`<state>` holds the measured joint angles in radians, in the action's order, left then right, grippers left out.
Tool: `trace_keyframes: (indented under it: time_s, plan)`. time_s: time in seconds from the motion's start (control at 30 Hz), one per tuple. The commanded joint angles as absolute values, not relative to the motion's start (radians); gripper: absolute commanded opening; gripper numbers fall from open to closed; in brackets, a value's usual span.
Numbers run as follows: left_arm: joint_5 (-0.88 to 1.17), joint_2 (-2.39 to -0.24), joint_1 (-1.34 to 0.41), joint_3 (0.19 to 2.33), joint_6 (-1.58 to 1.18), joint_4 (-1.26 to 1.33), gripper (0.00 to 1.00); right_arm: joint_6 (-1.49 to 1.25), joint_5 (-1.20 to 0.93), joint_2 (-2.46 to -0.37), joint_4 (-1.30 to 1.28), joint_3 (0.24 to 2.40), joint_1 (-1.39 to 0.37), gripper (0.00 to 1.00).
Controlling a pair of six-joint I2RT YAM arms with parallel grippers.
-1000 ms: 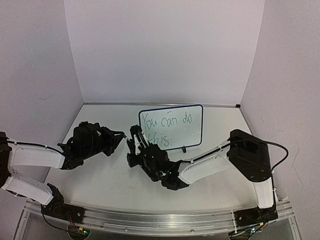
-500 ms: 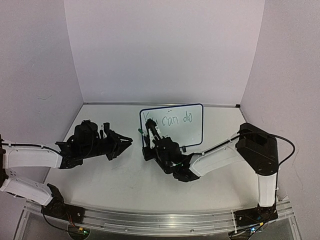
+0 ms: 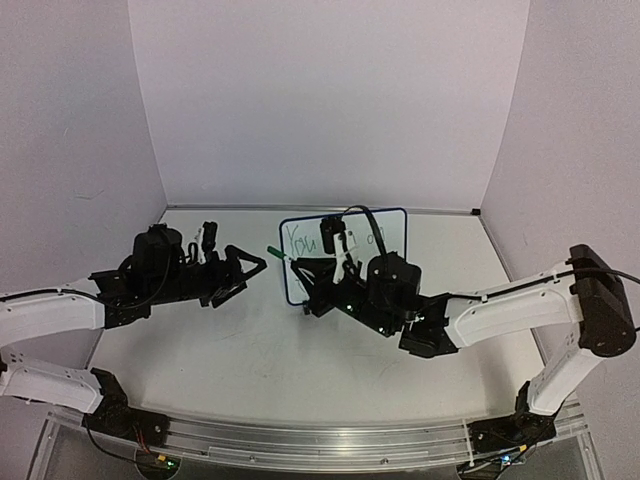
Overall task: Write a sentence on the whiteboard
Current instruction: Adjust the pen cap from the whiteboard marker.
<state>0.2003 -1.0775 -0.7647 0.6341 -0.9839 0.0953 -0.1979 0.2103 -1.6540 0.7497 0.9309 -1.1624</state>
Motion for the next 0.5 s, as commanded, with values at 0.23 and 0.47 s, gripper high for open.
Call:
trace_keyframes:
  time_s: [0.23,0.47]
  plan:
    - [0.469,-1.003,-0.762,0.769,-0.523,-0.027,0.92,-0.607,-0.514,-1.519,0.615,0.902,-0.909,0.00]
    - [0.593,-1.081,-0.764,0.809,-0.510,0.014,0.98,-0.708,-0.784,-1.543,0.620,0.957,-0.878,0.00]
